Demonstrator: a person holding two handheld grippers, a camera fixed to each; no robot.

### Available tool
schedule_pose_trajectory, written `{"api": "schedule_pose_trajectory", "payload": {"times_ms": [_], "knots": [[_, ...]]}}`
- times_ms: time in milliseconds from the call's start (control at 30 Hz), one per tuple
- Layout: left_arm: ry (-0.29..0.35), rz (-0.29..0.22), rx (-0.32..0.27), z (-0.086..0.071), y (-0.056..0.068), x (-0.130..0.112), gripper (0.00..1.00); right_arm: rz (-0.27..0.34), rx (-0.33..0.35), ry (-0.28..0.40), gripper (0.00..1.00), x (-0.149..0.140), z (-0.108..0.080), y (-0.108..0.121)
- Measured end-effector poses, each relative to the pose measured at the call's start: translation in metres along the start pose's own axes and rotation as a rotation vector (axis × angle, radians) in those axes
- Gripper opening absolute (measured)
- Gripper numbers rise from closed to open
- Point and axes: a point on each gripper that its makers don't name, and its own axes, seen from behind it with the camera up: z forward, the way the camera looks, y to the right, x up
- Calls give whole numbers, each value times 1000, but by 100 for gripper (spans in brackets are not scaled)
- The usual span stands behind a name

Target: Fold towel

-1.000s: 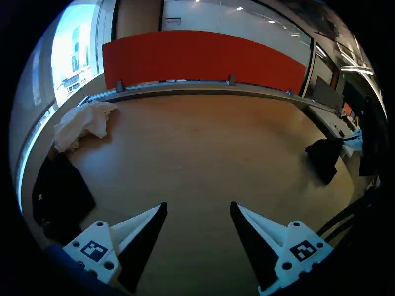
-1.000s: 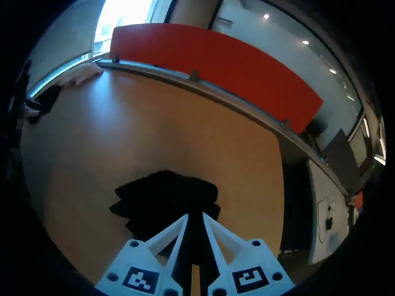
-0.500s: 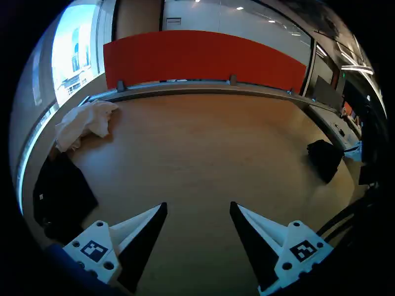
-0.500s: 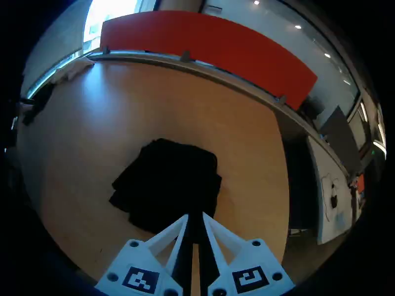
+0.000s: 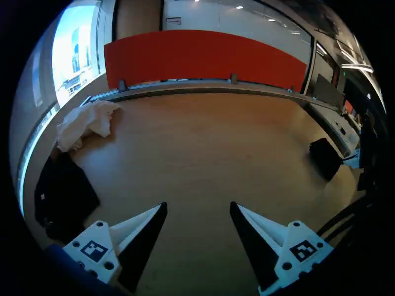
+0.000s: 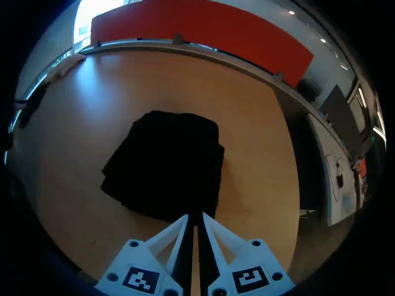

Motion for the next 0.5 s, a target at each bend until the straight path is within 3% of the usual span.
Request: {"api": "schedule_pose_trajectory", "payload": {"times_ms": [500], "knots": [[-3,7,8,-1,-1,-2,94,42,-10,-43,5,-18,23,-3]]}}
